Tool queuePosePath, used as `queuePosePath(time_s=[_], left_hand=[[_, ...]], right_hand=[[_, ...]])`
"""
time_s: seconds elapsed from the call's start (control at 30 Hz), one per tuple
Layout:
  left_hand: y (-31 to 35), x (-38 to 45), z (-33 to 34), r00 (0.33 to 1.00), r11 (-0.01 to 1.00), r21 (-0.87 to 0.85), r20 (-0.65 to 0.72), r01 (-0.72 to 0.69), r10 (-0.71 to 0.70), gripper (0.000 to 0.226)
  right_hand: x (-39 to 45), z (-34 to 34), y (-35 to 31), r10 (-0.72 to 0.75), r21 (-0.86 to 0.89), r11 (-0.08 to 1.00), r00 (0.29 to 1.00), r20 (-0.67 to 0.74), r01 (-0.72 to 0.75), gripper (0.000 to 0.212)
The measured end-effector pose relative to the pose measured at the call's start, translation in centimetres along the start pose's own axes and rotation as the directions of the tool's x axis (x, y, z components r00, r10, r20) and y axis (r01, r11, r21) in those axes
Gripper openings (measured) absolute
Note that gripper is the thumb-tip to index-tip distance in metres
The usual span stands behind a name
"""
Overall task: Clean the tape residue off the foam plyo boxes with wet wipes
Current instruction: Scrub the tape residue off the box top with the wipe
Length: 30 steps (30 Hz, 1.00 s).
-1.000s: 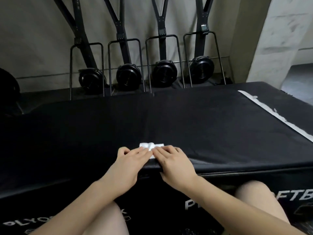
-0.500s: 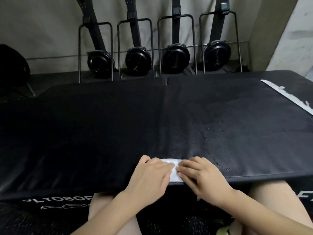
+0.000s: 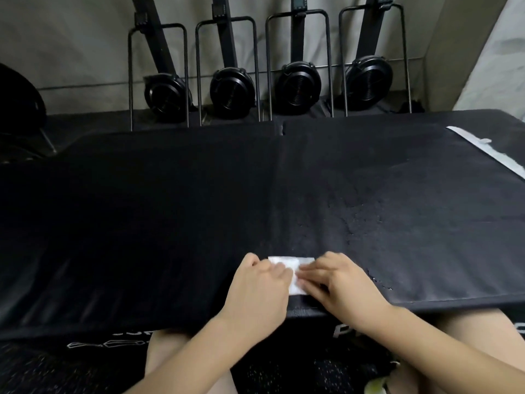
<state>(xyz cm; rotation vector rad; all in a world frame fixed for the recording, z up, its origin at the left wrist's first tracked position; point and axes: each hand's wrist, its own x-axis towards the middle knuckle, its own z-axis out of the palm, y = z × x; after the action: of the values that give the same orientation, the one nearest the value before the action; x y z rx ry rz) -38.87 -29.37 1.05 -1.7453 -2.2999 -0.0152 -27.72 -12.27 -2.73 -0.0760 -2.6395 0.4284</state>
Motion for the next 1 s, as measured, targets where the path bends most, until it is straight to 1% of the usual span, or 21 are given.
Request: queuePosePath(time_s=[0.07, 0.13, 0.2, 0.27, 0.37, 0.43, 0.5, 0.57, 0.6, 0.67, 0.73, 0.8, 0.9, 1.0], left_hand=[[-0.3, -0.2, 0.9, 1.0, 1.0, 0.022, 0.016, 0.009, -0.01, 0.013], [-0.8, 0.9, 0.9, 0.999, 0.998, 0.055, 0.033, 0.022, -0.024, 0.016], [-1.8, 3.0, 0.5, 0.997, 0.995, 0.088, 0.049, 0.054, -0.058, 0.017], [-3.2, 5.4, 0.3, 0.991, 0.988, 0.132, 0.099, 0.081, -0.094, 0.014], [-6.0, 9.4, 1.2, 0.975, 0.976, 0.145, 0.128, 0.16, -0.179, 0.019], [-7.3, 11.3, 1.5, 0.972, 0.973, 0.156, 0.135, 0.172, -0.194, 0.022], [-7.9, 11.8, 1.9, 0.972, 0.979, 0.105, 0.135, 0.177, -0.191, 0.024], [-7.9, 11.2, 1.7, 0.982, 0.987, 0.06, 0.107, 0.15, -0.156, 0.022], [-7.7, 10.6, 1.6, 0.99, 0.992, 0.046, 0.077, 0.114, -0.118, 0.017], [-7.2, 9.0, 1.3, 0.998, 1.0, 0.008, 0.048, 0.03, -0.03, 0.006], [-6.6, 7.6, 1.8, 0.999, 0.999, -0.035, 0.029, -0.024, 0.025, 0.01], [-6.2, 6.8, 2.6, 1.0, 0.998, -0.047, -0.007, -0.028, 0.028, 0.013], [-7.2, 7.9, 3.4, 0.998, 0.999, -0.044, -0.053, 0.018, -0.021, 0.015], [-9.6, 10.9, 4.6, 0.996, 0.996, -0.028, -0.031, 0.08, -0.081, 0.017]], right_hand=[[-0.2, -0.1, 0.0, -0.016, 0.016, 1.0, 0.999, -0.035, 0.016, 0.031], [1.1, 0.5, 0.4, -0.033, -0.024, 0.999, 0.998, -0.057, 0.032, 0.032], [3.4, 1.2, 1.1, -0.022, -0.037, 0.999, 0.998, -0.057, 0.02, 0.031], [6.1, 2.2, 2.5, 0.011, -0.04, 0.999, 0.998, -0.069, -0.014, 0.029], [10.4, 3.1, 5.0, 0.073, -0.039, 0.997, 0.997, -0.025, -0.074, 0.036], [12.3, 3.5, 6.1, 0.121, -0.032, 0.992, 0.993, 0.015, -0.121, 0.03], [13.1, 3.6, 6.4, 0.134, -0.014, 0.991, 0.991, -0.01, -0.135, 0.021], [12.7, 3.1, 6.2, 0.116, -0.002, 0.993, 0.992, -0.047, -0.116, 0.018], [12.2, 3.0, 6.2, 0.103, 0.002, 0.995, 0.994, -0.04, -0.103, 0.018], [10.4, 2.3, 5.7, 0.069, 0.036, 0.997, 0.998, 0.011, -0.069, 0.025], [8.5, 1.3, 5.2, 0.037, 0.096, 0.994, 0.998, 0.056, -0.043, 0.029], [7.4, 0.9, 5.1, 0.008, 0.115, 0.993, 0.998, 0.056, -0.014, 0.027], [9.1, 1.5, 6.1, -0.026, 0.059, 0.998, 0.999, 0.048, 0.023, 0.028], [12.7, 2.7, 8.1, -0.025, 0.044, 0.999, 0.999, 0.036, 0.023, 0.029]])
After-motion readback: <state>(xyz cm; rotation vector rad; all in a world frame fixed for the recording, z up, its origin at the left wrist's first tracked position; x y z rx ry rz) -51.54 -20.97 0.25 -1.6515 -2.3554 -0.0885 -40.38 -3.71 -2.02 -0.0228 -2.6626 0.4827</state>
